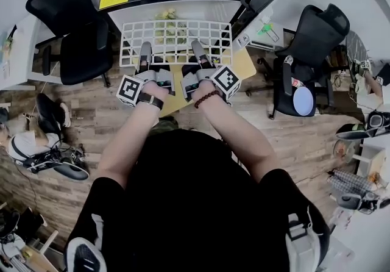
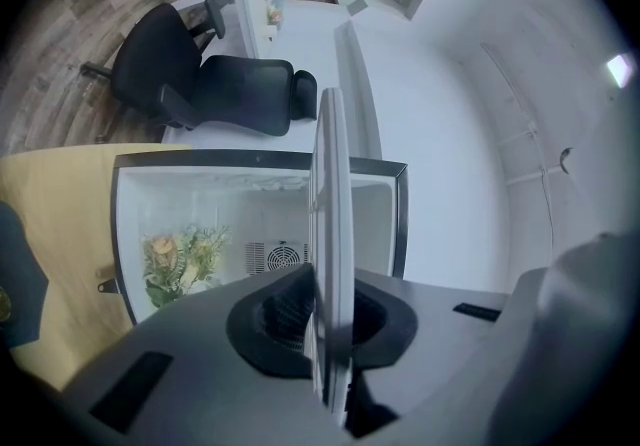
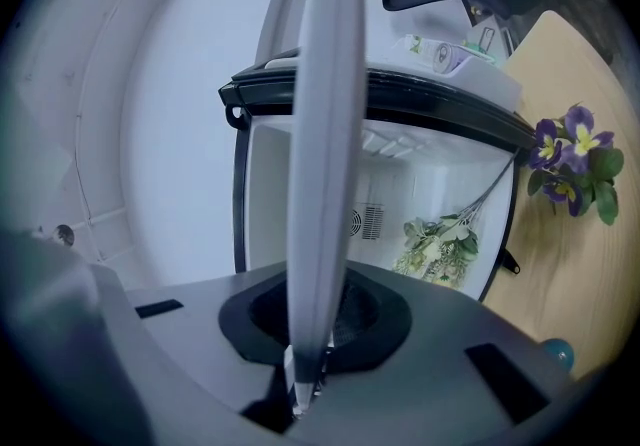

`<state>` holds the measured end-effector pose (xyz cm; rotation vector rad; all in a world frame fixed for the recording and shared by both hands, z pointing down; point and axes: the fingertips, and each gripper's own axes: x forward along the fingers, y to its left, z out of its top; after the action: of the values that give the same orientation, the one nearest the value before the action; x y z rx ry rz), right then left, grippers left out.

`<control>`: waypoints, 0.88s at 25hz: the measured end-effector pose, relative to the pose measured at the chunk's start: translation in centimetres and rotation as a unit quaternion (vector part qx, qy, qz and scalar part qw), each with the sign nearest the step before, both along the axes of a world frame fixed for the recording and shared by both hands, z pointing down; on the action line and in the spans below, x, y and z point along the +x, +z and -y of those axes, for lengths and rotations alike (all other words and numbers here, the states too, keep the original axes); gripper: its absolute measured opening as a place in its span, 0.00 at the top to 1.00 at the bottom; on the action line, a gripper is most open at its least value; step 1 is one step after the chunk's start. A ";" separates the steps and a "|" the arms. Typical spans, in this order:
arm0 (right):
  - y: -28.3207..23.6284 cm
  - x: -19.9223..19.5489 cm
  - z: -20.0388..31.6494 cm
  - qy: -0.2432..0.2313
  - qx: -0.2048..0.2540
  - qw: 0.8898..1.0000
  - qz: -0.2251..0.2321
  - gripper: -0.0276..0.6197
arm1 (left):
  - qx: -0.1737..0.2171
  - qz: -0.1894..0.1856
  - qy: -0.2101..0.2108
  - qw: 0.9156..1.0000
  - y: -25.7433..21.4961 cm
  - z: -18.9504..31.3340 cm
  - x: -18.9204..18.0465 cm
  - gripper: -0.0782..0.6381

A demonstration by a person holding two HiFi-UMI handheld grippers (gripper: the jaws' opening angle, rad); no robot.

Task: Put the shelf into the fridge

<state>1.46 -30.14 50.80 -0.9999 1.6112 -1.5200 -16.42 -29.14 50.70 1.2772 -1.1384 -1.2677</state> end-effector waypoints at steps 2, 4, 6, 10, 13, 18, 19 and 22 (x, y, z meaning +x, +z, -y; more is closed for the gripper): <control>-0.1 -0.1 0.3 0.001 0.001 1.000 0.001 0.89 | -0.005 0.004 0.001 1.000 0.3 0.2 -0.2 0.84; -0.2 -0.2 0.5 0.001 0.002 1.000 0.000 0.89 | -0.004 0.007 0.000 1.000 0.5 0.4 -0.4 0.84; -0.1 -0.2 0.6 0.001 0.003 1.000 -0.001 0.89 | -0.002 0.011 0.001 1.000 0.7 0.4 -0.5 0.84; 0.0 -0.1 0.6 0.003 0.004 1.000 -0.002 0.89 | -0.007 0.012 0.002 1.000 1.0 0.3 -0.5 0.84; -0.1 -0.1 0.9 0.003 0.006 1.000 -0.001 0.89 | 0.003 -0.006 0.003 1.000 -0.1 0.6 -0.1 0.84; 0.0 0.0 1.4 0.005 0.005 1.000 -0.001 0.89 | -0.007 0.012 0.007 1.000 0.7 0.8 -0.4 0.84; 0.0 -0.1 1.5 0.006 0.004 1.000 0.000 0.89 | -0.004 0.009 0.008 1.000 0.5 0.9 -0.3 0.84; 0.1 -0.2 1.8 0.007 0.003 1.000 0.000 0.89 | -0.004 0.020 0.010 1.000 1.1 1.2 -0.6 0.84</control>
<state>1.29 -31.92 50.88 -1.0060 1.6048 -1.5053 -17.05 -30.30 51.81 1.3102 -1.1549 -1.2262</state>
